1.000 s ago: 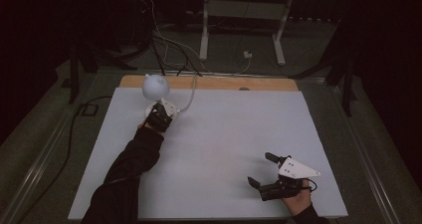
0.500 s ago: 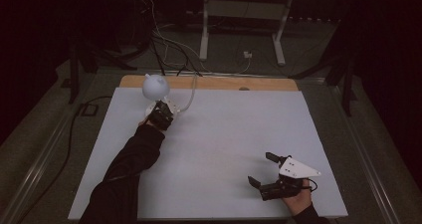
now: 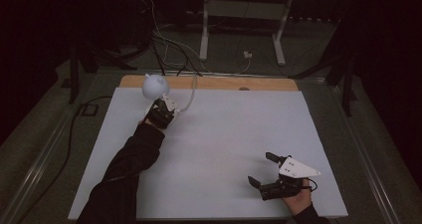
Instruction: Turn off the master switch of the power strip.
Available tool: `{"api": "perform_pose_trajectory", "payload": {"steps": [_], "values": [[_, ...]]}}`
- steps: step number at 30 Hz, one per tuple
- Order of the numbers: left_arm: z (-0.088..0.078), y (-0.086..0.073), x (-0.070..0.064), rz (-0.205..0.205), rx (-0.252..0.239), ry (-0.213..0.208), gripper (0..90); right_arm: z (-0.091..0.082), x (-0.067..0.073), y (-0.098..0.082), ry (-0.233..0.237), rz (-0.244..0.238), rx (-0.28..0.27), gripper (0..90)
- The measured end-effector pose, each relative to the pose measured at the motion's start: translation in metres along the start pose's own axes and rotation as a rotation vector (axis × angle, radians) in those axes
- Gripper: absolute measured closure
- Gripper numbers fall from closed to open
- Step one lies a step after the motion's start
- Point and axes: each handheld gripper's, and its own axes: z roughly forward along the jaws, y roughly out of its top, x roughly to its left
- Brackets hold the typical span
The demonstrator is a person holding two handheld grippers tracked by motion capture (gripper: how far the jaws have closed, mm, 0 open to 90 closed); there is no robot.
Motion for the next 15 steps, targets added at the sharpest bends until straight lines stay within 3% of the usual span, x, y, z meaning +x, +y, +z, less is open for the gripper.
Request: {"api": "perform_pose_trajectory", "payload": {"steps": [4,7,13,15], "values": [[-0.006,0.002,0.002,-0.008,-0.002,-0.006,90.0,0.000,0.000,0.000,-0.001,0.001,-0.001,0.0],[-0.012,0.003,0.005,-0.058,-0.014,-0.038,90.0,0.000,0.000,0.000,-0.001,0.004,-0.002,0.0],[-0.023,0.005,0.005,-0.061,-0.018,-0.067,67.1,0.000,0.000,0.000,0.000,0.003,0.000,0.0],[-0.027,0.005,0.004,-0.064,-0.029,-0.068,55.3,0.000,0.000,0.000,-0.002,-0.001,0.000,0.0]]}}
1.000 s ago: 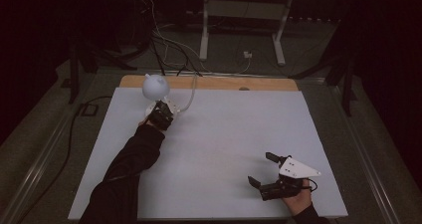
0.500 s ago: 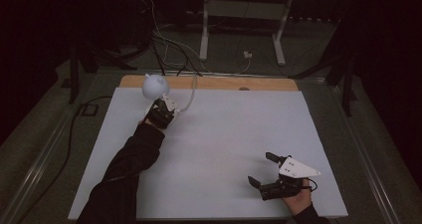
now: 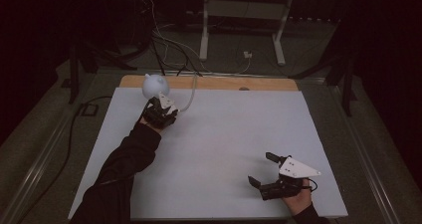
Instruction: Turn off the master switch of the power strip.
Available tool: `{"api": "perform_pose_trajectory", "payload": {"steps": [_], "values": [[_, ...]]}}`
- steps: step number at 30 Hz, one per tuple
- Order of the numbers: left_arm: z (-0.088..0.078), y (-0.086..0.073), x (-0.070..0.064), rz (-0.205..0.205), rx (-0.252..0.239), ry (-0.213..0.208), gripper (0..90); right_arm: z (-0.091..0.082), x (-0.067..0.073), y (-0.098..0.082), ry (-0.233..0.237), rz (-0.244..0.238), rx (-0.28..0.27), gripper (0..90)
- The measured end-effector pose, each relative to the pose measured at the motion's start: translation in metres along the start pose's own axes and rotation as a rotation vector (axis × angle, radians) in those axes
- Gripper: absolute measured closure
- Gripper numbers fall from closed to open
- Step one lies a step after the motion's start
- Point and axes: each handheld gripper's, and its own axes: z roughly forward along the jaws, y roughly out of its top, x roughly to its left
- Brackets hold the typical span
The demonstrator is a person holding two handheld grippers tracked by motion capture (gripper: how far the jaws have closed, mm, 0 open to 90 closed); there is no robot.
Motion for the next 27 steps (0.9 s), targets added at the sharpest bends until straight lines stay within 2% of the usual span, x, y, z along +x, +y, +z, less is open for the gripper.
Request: {"api": "perform_pose_trajectory", "payload": {"steps": [4,6,10,12,19,22,27], "values": [[-0.005,0.002,-0.001,-0.031,0.004,-0.033,35.9,0.000,0.000,0.000,0.000,0.004,0.002,0.0],[-0.007,0.003,-0.003,-0.031,0.012,-0.043,27.1,0.000,0.000,0.000,0.000,0.001,0.003,0.0],[-0.012,0.005,-0.003,-0.059,0.023,-0.120,12.2,0.000,0.000,0.000,0.000,0.002,0.004,0.0],[-0.014,0.005,-0.004,-0.076,0.026,-0.165,1.6,0.000,0.000,0.000,0.000,0.001,0.003,0.0],[-0.030,0.005,-0.004,-0.071,0.013,-0.266,0.3,0.000,0.000,0.000,0.000,0.002,0.001,0.0],[-0.038,0.005,-0.003,-0.071,0.004,-0.337,0.3,0.000,0.000,0.000,-0.002,0.002,0.001,0.0],[-0.052,0.001,-0.004,-0.054,-0.006,-0.402,0.3,0.001,0.000,0.000,-0.002,0.006,0.004,0.0]]}}
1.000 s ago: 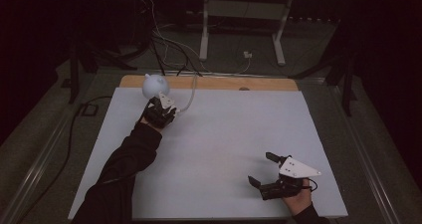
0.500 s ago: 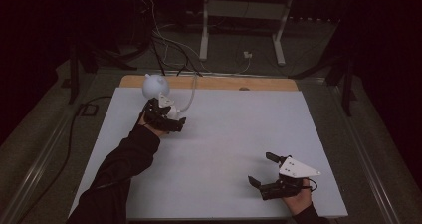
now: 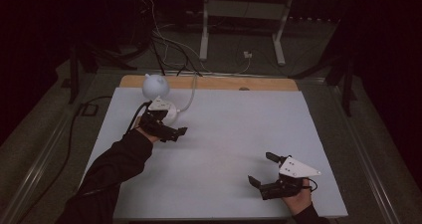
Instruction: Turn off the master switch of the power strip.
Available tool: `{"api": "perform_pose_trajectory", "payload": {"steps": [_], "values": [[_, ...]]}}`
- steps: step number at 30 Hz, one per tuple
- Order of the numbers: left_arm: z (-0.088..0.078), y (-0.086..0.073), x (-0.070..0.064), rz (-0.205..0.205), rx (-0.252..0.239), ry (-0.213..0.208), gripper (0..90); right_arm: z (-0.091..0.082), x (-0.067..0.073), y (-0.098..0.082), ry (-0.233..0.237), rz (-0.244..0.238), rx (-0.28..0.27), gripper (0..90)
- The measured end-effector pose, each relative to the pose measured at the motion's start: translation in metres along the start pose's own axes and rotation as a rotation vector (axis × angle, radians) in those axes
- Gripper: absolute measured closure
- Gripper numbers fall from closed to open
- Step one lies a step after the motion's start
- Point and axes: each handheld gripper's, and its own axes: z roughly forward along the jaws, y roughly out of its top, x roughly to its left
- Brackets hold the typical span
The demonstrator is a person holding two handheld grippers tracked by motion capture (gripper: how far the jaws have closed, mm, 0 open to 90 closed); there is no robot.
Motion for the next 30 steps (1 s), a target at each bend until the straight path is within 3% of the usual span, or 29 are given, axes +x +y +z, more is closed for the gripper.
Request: {"api": "perform_pose_trajectory", "payload": {"steps": [5,12,19,30], "values": [[-0.012,-0.007,-0.007,0.023,-0.006,-0.039,0.3,0.001,0.000,0.000,0.001,-0.001,0.001,0.0],[-0.025,-0.024,-0.014,0.053,-0.001,-0.060,0.3,0.001,0.000,0.000,-0.003,-0.004,0.006,0.0],[-0.034,-0.046,-0.018,0.058,-0.002,-0.096,0.3,0.001,0.001,0.000,-0.004,-0.005,0.008,0.0],[-0.036,-0.079,-0.033,0.106,0.027,-0.118,0.3,0.003,0.001,-0.001,-0.002,-0.009,0.017,0.0]]}}
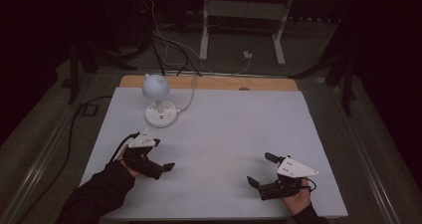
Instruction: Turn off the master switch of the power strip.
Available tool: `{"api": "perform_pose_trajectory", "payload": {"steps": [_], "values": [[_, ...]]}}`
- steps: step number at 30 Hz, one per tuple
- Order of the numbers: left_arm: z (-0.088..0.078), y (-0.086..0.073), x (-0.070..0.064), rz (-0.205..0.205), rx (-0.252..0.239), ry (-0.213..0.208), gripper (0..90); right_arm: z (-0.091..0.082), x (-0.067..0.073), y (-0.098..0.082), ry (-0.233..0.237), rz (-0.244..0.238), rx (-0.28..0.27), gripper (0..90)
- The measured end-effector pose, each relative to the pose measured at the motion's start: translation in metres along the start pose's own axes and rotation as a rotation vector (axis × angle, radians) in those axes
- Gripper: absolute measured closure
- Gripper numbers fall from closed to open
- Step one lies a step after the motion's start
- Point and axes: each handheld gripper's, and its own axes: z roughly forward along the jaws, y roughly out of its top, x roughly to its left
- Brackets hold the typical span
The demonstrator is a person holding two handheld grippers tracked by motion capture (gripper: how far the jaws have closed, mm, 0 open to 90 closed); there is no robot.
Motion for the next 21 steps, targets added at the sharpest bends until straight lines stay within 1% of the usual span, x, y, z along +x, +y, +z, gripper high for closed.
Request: {"api": "perform_pose_trajectory", "payload": {"steps": [4,7,10,12,15,17,19,21], "values": [[-0.002,-0.009,-0.004,0.022,0.003,0.003,0.3,0.000,0.000,0.000,0.002,-0.001,0.004,0.0],[-0.003,-0.018,-0.006,0.031,0.004,-0.002,0.4,0.000,0.000,0.000,0.004,-0.002,0.003,0.0],[-0.004,-0.028,-0.009,0.053,0.006,-0.003,0.4,0.000,0.000,-0.001,0.004,-0.002,0.009,0.0],[-0.007,-0.034,-0.010,0.065,0.002,0.007,0.3,0.000,0.001,0.000,0.006,-0.002,0.006,0.0],[-0.011,-0.043,-0.012,0.049,-0.021,0.005,0.3,0.001,0.000,-0.001,0.006,-0.001,0.010,0.0],[-0.014,-0.047,-0.012,0.054,-0.015,0.026,0.4,0.001,0.000,-0.001,0.007,-0.003,0.011,0.0],[-0.017,-0.052,-0.012,0.029,-0.023,0.022,0.4,0.001,0.000,-0.001,0.008,0.000,0.012,0.0],[-0.019,-0.057,-0.013,0.025,-0.025,0.043,0.4,0.002,0.001,-0.001,0.009,0.001,0.016,0.0]]}}
